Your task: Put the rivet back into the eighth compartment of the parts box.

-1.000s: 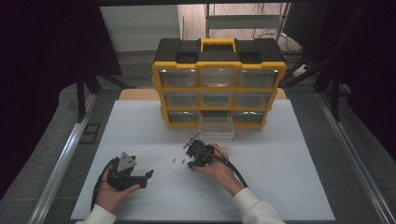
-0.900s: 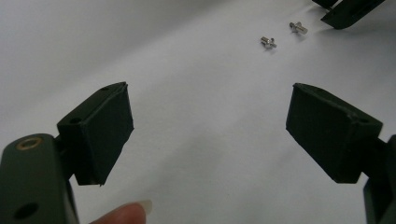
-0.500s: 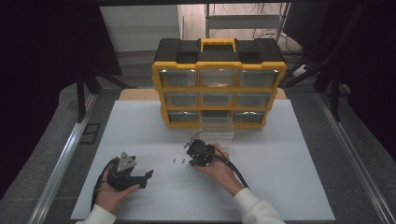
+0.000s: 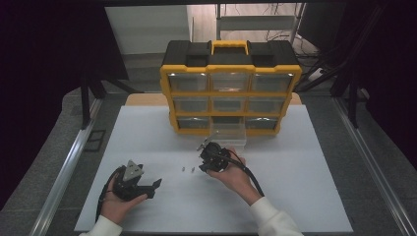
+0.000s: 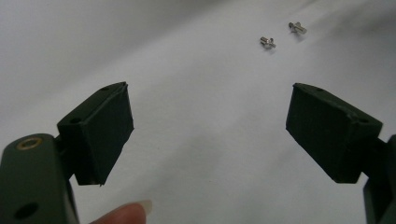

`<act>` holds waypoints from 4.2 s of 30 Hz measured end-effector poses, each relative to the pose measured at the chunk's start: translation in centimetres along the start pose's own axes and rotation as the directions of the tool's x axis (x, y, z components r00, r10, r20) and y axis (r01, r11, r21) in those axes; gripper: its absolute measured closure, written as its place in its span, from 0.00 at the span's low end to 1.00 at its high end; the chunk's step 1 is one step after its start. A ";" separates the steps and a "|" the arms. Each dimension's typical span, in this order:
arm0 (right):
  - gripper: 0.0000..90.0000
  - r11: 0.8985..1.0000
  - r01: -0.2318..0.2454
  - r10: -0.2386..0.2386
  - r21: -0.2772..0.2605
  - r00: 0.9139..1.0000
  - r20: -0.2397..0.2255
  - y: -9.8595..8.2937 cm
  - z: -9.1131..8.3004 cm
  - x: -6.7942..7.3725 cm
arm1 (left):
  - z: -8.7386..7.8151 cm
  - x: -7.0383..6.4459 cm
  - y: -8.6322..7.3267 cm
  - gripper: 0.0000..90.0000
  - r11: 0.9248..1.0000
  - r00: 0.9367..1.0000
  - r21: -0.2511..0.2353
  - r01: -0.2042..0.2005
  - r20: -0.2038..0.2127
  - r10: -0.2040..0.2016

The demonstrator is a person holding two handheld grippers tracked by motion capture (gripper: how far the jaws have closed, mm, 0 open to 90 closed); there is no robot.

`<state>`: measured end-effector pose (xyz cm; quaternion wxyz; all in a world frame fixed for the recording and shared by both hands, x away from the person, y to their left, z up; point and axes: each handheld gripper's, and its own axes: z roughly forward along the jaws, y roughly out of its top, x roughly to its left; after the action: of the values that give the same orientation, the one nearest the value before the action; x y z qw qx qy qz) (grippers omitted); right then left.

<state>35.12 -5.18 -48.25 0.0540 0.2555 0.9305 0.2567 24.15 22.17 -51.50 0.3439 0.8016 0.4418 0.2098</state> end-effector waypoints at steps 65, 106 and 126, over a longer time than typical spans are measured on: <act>0.82 0.967 -0.126 0.140 -0.222 0.989 0.049 -0.4 -8.2 -4.0 | 0.0 0.0 0.0 0.17 1.000 1.000 -0.002 0.000 -0.002 0.000; 0.82 0.929 -0.225 0.290 -0.294 0.936 0.200 -2.4 -9.4 -8.5 | 0.1 0.0 0.0 0.17 1.000 1.000 0.003 0.001 0.003 -0.001; 0.57 0.920 -0.228 0.307 -0.318 0.925 0.225 -2.5 -8.8 -8.7 | 0.0 0.0 -0.1 0.17 1.000 1.000 0.005 -0.005 0.004 0.005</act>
<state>39.47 -15.39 -42.16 0.1809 0.4036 0.8231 0.3562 24.14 22.16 -51.57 0.3421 0.8041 0.4394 0.2081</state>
